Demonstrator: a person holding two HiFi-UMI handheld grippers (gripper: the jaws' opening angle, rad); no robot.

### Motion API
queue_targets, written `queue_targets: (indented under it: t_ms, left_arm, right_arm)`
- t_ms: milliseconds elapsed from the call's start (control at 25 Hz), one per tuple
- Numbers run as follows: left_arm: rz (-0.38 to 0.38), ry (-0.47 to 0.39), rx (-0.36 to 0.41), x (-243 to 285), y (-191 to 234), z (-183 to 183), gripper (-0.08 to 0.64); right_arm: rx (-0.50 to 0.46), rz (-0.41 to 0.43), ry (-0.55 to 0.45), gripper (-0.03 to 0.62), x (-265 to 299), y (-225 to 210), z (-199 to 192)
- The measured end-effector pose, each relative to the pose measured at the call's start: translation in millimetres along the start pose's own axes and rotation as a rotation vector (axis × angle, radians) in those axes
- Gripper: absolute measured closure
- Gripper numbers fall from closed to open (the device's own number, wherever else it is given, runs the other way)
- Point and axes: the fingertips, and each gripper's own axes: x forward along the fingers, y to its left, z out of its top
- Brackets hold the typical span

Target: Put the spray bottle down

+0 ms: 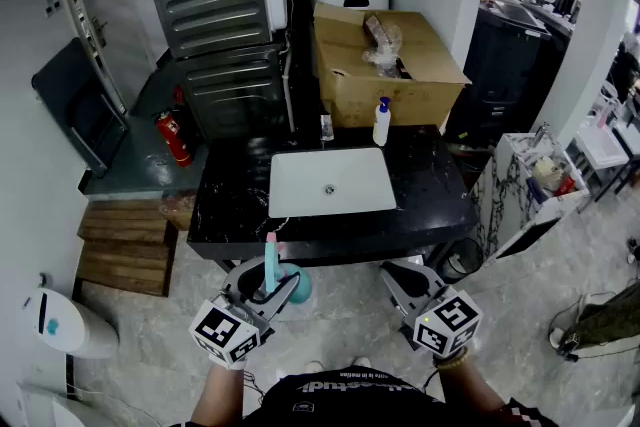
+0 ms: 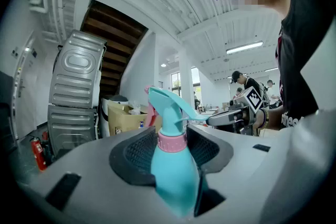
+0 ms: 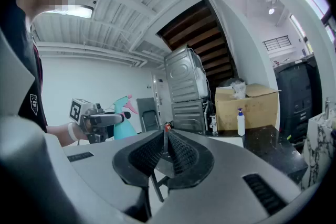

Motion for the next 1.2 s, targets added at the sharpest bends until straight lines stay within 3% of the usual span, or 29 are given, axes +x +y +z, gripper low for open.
queue_targets:
  t_ms: [760,1200]
  left_arm:
    - [0.005,0.002,-0.002,5.1,-4.9,-0.5,0.364]
    - [-0.014,0.011,-0.010,32.0,-20.1,-2.5,0.364]
  right_arm:
    - [0.021,0.052,0.002,0.551,-1.6,-1.1,-5.7]
    - [0.032,0.051,0.014,0.551,-20.1,-27.0,-12.1]
